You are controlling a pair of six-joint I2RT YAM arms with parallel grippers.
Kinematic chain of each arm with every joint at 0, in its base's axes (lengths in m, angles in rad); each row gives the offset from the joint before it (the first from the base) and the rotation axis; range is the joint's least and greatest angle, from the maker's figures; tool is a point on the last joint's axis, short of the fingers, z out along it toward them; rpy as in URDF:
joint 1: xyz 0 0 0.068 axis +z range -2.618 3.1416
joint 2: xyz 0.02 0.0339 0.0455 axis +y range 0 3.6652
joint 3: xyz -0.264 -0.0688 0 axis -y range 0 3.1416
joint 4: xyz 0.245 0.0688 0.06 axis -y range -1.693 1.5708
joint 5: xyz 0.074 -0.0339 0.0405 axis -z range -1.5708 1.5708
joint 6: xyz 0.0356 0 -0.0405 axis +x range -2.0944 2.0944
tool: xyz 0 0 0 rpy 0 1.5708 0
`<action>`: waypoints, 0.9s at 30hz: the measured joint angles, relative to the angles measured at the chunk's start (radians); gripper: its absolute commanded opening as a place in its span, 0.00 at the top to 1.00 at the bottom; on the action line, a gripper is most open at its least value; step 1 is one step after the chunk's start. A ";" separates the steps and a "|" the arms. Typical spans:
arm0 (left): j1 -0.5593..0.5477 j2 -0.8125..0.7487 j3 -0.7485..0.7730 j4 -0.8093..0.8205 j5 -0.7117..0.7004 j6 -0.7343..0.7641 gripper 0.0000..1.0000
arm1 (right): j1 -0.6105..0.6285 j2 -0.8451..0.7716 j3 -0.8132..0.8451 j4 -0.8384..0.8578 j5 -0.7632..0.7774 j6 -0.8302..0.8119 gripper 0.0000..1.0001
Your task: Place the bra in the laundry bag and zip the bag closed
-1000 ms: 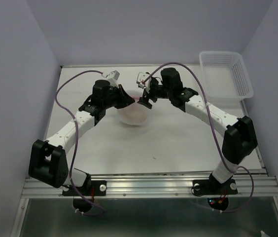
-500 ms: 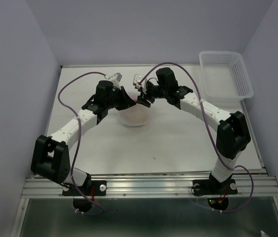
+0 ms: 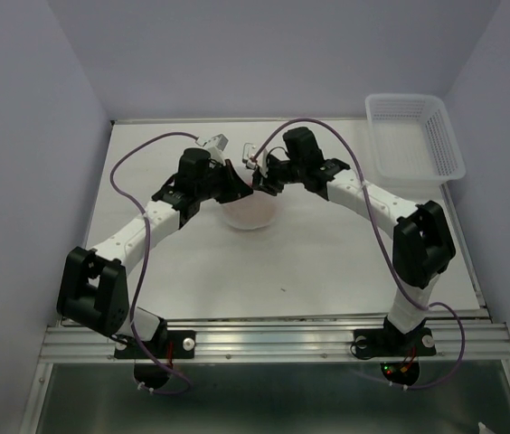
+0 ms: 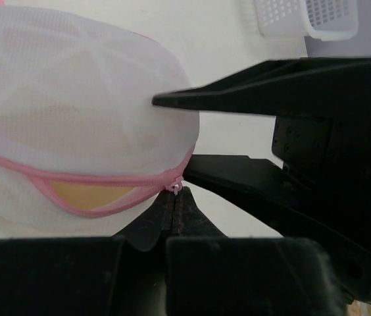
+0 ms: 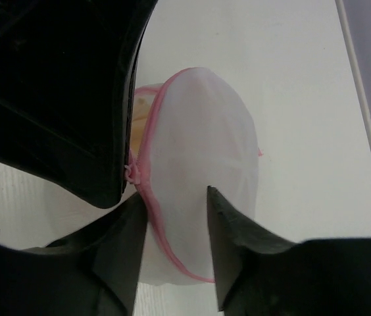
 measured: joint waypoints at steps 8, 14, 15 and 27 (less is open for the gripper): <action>-0.001 0.013 0.000 0.011 0.004 -0.001 1.00 | 0.000 0.010 0.000 -0.021 -0.011 -0.032 0.90; 0.031 0.013 -0.022 0.030 0.016 -0.019 1.00 | 0.002 0.000 -0.021 -0.019 0.002 -0.076 0.97; 0.047 0.013 -0.034 0.034 0.023 -0.024 1.00 | 0.002 -0.006 -0.034 -0.018 0.011 -0.084 0.97; 0.266 0.008 -0.198 0.089 0.088 -0.036 1.00 | 0.000 -0.087 -0.130 -0.002 0.031 -0.131 0.99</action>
